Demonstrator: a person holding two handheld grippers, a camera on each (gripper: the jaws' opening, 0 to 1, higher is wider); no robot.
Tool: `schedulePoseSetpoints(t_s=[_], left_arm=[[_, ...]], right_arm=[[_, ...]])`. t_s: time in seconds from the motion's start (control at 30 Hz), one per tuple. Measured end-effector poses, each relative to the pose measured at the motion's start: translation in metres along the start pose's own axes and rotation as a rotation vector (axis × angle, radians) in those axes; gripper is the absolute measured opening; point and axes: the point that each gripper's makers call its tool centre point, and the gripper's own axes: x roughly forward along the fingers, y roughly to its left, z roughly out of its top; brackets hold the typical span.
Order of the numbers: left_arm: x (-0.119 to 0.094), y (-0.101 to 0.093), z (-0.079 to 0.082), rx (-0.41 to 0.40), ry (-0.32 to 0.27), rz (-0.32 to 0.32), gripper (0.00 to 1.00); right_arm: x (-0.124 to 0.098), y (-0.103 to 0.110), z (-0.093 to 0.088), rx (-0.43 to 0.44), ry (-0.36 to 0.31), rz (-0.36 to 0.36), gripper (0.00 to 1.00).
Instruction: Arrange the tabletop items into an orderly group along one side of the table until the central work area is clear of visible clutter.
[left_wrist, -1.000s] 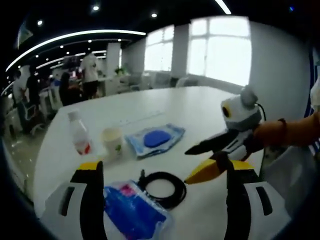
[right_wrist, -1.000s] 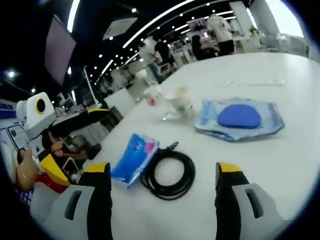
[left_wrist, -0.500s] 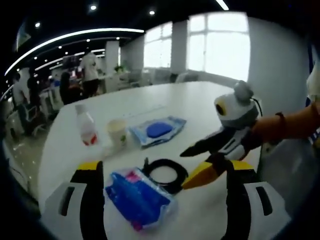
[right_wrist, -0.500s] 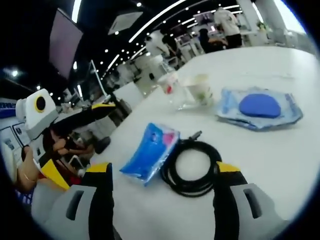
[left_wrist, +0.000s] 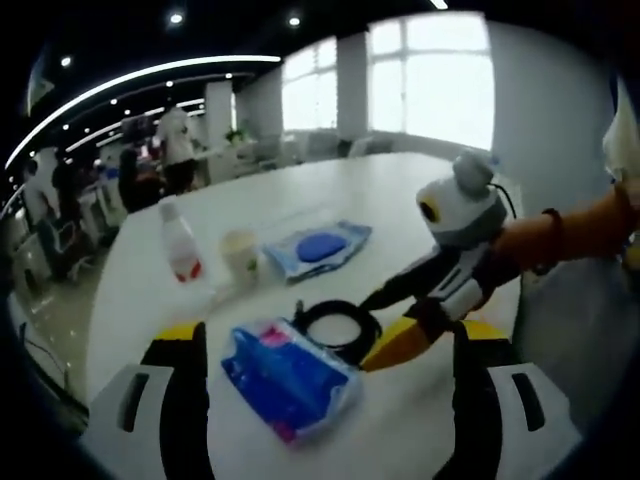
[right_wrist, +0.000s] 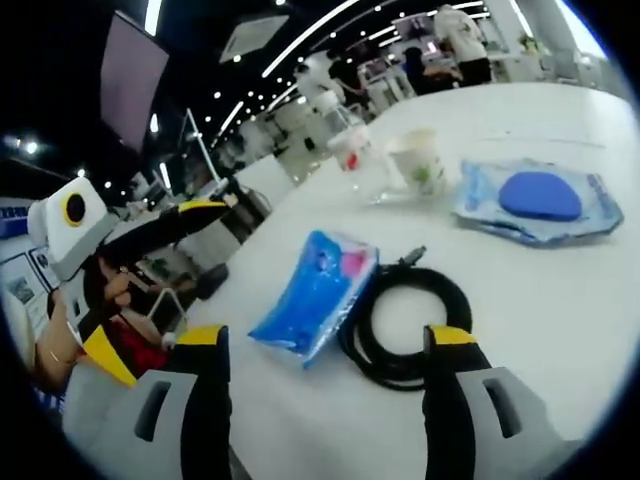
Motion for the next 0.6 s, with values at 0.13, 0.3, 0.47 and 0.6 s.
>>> schedulePoseSetpoints(t_s=[0.13, 0.3, 0.47, 0.6], left_arm=[[-0.004, -0.002, -0.006, -0.010, 0.010, -0.014, 1.00], [-0.009, -0.003, -0.011, -0.008, 0.014, -0.018, 1.00], [-0.013, -0.002, -0.015, -0.020, 0.014, -0.016, 1.00], [-0.016, -0.003, -0.017, -0.017, 0.019, -0.015, 1.00]], right_arm=[[0.002, 0.002, -0.002, -0.002, 0.006, 0.005, 0.75], [0.005, 0.007, -0.005, -0.001, 0.013, 0.013, 0.71], [0.009, 0.012, -0.008, -0.014, 0.018, 0.031, 0.64], [0.012, 0.014, -0.007, -0.027, 0.010, 0.038, 0.57]])
